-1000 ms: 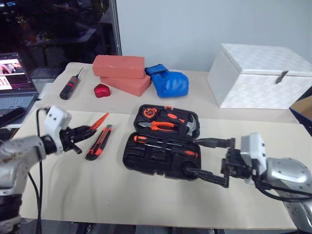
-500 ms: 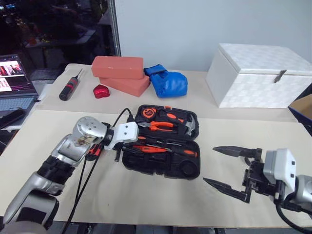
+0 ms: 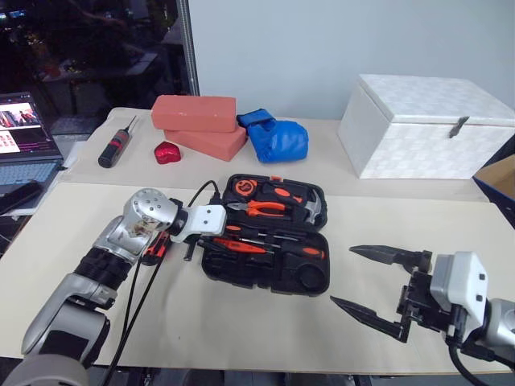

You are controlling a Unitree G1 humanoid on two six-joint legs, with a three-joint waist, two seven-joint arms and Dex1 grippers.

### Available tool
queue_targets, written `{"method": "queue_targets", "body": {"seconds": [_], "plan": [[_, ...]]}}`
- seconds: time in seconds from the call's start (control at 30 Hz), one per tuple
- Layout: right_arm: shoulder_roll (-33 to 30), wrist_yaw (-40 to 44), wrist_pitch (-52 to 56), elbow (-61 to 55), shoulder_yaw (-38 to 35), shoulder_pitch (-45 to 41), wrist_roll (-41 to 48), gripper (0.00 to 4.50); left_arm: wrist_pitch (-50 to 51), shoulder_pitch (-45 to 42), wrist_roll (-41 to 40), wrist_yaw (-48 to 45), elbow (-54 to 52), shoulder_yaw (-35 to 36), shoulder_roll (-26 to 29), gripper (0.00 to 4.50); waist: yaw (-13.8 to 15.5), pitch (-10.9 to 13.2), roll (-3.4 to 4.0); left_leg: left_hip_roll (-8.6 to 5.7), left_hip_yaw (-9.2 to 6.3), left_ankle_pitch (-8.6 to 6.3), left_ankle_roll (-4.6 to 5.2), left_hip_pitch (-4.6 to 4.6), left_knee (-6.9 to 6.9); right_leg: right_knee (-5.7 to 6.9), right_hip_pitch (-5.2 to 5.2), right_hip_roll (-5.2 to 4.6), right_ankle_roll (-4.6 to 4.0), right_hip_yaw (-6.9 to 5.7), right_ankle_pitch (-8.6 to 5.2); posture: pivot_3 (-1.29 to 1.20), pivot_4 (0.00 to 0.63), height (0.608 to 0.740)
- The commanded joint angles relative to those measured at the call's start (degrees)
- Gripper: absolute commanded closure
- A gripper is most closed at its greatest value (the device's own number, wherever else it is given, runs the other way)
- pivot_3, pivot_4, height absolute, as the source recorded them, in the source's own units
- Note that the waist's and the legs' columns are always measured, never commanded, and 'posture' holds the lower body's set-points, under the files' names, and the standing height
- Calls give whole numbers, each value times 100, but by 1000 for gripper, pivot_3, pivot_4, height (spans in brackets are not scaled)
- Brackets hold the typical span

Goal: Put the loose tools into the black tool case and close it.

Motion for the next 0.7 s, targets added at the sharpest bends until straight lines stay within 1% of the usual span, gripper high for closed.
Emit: {"method": "queue_targets", "body": {"seconds": [0.03, 0.07, 0.1, 0.13, 0.2, 0.27, 0.4, 0.5, 0.53, 0.6, 0.63, 0.67, 0.7], "plan": [[-78, -30, -32, -107, -153, -31, 117, 0, 7, -97, 97, -227, 85, -33, -39, 4025, -1, 0, 0, 0, 0, 0, 0, 0, 0, 0, 0, 0, 0, 0, 0, 0, 150, 736], [-84, -22, -42, -94, -144, -33, 107, 0, 9, -110, 107, -200, 114, -7, -51, 4025, -2, 0, 0, 0, 0, 0, 0, 0, 0, 0, 0, 0, 0, 0, 0, 0, 150, 736], [-88, -18, -52, -83, -127, -38, 94, 0, 55, -120, 65, -192, 108, 46, -65, 3025, -2, 0, 0, 0, 0, 0, 0, 0, 0, 0, 0, 0, 0, 0, 0, 0, 150, 736], [-92, -16, -59, -76, -115, -43, 89, 0, 199, -116, -33, -128, 20, 163, -81, 2803, -2, 0, 0, 0, 0, 0, 0, -1, 0, 0, -1, 0, 0, 0, 0, 0, 150, 736], [-88, -12, -68, -76, -109, -40, 93, 0, 381, -95, -238, -115, -166, 382, -48, 2061, -6, 0, 0, 1, 0, 0, 0, -3, -1, 0, -2, 1, 1, -1, -1, 0, 150, 736], [-72, 3, -86, -70, -107, -20, 88, 0, 778, -49, -532, -272, -372, 593, 53, 2061, -14, 0, 0, 1, -1, 0, 0, -6, -1, 0, -5, 1, 3, 0, -2, 0, 150, 736], [-20, 15, -143, -25, -37, -18, 47, 0, 1972, 128, -1246, -362, -911, 1038, 179, 2061, -21, 0, 0, 2, -2, 0, 1, -7, -2, 1, -6, 1, 5, -1, -4, 0, 150, 736], [25, -5, -170, -1, -3, -41, 56, 0, 2991, 309, -1663, 240, -1373, 1388, -75, 2796, -7, 0, 0, 1, -2, 0, 1, -5, -1, 2, -5, 1, 5, -1, -4, 0, 150, 736], [38, -12, -177, 6, 6, -46, 61, 0, 3328, 391, -1784, 505, -1517, 1510, -193, 3148, 3, 0, 0, 1, -3, 0, 1, -5, 0, 2, -2, 0, 5, -1, -4, 0, 150, 736], [45, -15, -183, 14, 19, -55, 54, 0, 3595, 678, -1818, 826, -1859, 1572, -268, 3930, 6, 0, 0, -1, -4, 0, 1, -4, 5, 2, 3, -2, 6, -1, -4, 0, 150, 736], [43, -14, -180, 21, 15, -61, 59, 0, 3726, 824, -1804, 1044, -2028, 1589, -324, 4240, -2, 0, 0, -1, -4, 0, 1, -5, 8, 1, 3, -1, 6, -1, -4, 0, 150, 736], [36, -13, -178, 31, 10, -73, 62, 0, 3743, 942, -1714, 1318, -2145, 1586, -417, 4434, -6, 0, 0, -1, -4, 0, 1, -5, 9, 1, 4, -1, 6, -1, -4, 0, 150, 736], [32, -14, -176, 42, 8, -84, 65, 0, 3811, 1006, -1658, 1600, -2220, 1602, -537, 4434, -9, 0, 0, -1, -4, 0, 1, -5, 8, 1, 3, -1, 6, -1, -4, 0, 150, 736]]}}
